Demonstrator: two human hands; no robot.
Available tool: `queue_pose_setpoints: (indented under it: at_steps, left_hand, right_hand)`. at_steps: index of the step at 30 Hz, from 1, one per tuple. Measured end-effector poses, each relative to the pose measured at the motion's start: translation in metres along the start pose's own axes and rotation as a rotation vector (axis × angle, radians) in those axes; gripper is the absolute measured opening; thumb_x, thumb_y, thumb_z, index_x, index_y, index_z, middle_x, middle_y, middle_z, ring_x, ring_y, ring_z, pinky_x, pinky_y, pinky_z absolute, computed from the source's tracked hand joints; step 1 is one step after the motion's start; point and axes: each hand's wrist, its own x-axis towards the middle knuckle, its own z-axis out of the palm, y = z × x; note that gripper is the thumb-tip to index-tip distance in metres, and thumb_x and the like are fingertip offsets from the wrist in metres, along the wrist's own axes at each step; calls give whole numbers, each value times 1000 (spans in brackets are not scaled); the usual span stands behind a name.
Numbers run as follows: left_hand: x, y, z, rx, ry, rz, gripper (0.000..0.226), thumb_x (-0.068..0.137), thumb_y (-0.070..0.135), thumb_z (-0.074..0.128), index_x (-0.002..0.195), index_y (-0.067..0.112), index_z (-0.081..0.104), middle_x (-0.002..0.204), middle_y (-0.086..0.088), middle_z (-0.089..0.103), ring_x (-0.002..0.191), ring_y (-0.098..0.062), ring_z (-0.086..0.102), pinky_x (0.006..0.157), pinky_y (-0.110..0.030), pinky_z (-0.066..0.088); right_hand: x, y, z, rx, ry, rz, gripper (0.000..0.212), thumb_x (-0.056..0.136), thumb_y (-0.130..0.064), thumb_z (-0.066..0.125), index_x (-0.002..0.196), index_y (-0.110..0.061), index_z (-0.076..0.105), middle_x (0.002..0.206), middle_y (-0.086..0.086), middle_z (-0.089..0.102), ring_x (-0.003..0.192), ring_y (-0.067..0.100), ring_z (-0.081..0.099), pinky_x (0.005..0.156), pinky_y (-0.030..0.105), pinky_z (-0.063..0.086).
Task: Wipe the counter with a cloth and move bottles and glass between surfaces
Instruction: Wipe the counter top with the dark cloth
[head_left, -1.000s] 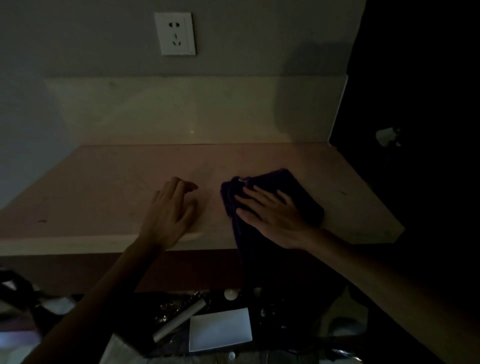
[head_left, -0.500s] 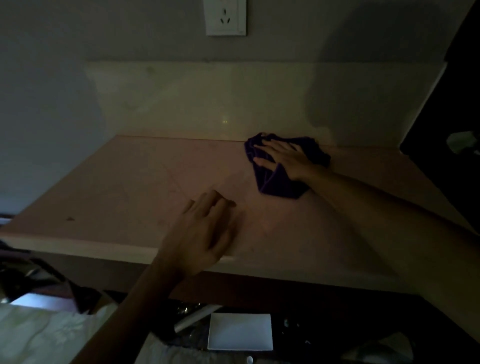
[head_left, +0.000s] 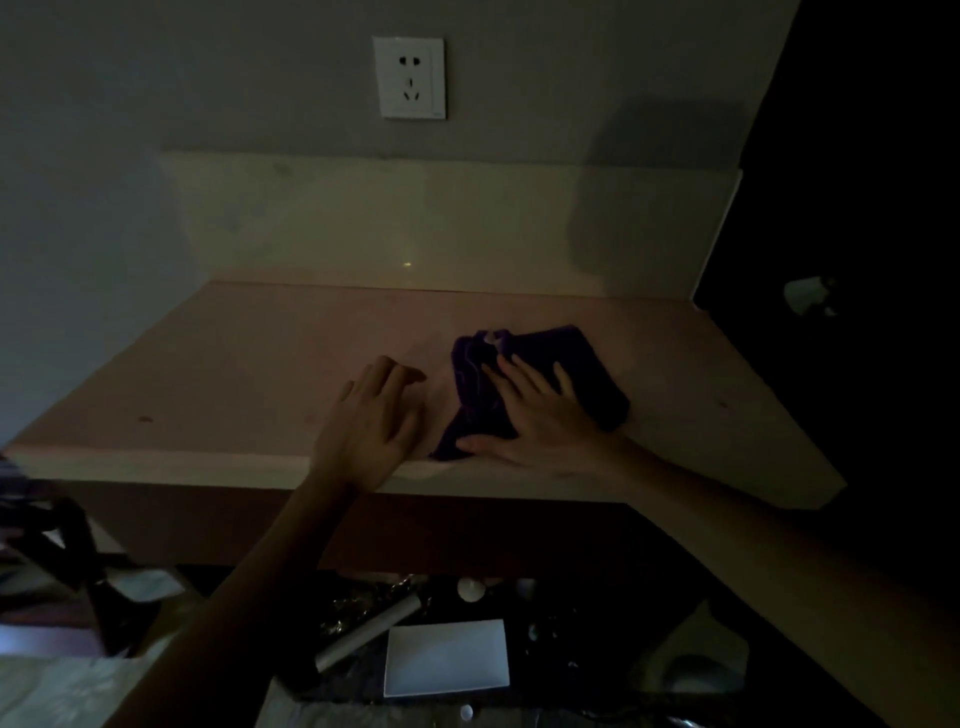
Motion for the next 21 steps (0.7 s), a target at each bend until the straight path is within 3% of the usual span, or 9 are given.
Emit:
queue_pose_setpoints:
  at_steps: [4,10,14,17,21]
  left_hand:
    - [-1,-6,-2,-14,-7,-33,44,93,41,32,124,18,53,118,1,50,99,-17,55,82,-33,40]
    - [-2,-20,-1,165,-94,61,39,93,44,40,122,22,53,117,3,49,100,-18,52,80,-33,36]
    - [0,-23,2,167,-94,88,32,93,40,44,118,23,54,114,3,49,96,-18,51,79,-34,38]
    - [-1,-26,1,145,-87,77,36,89,37,45,120,21,55,115,2,50,96,-18,51,78,-34,38]
    - [-5,-20,-3,99,-23,57,36,81,34,46,110,17,59,111,-1,54,94,-24,54,77,-37,39]
  right_hand:
    - [18,3,6,-5,76,65,90,81,-82,13,153,-27,10,162,-4,0,149,13,-4,118,53,-2]
    - [118,36,-8,33,62,101,97,77,-85,16,154,-26,9,162,-7,0,149,12,-4,119,49,1]
    - [180,44,-8,65,104,116,91,83,-80,14,154,-23,10,162,-6,6,149,12,2,120,45,1]
    - [178,41,-6,47,105,94,78,90,-71,13,153,-25,12,162,-7,9,149,12,4,120,46,1]
    - [115,13,-4,82,97,19,70,93,-65,16,152,-26,16,161,-10,11,148,8,4,120,43,1]
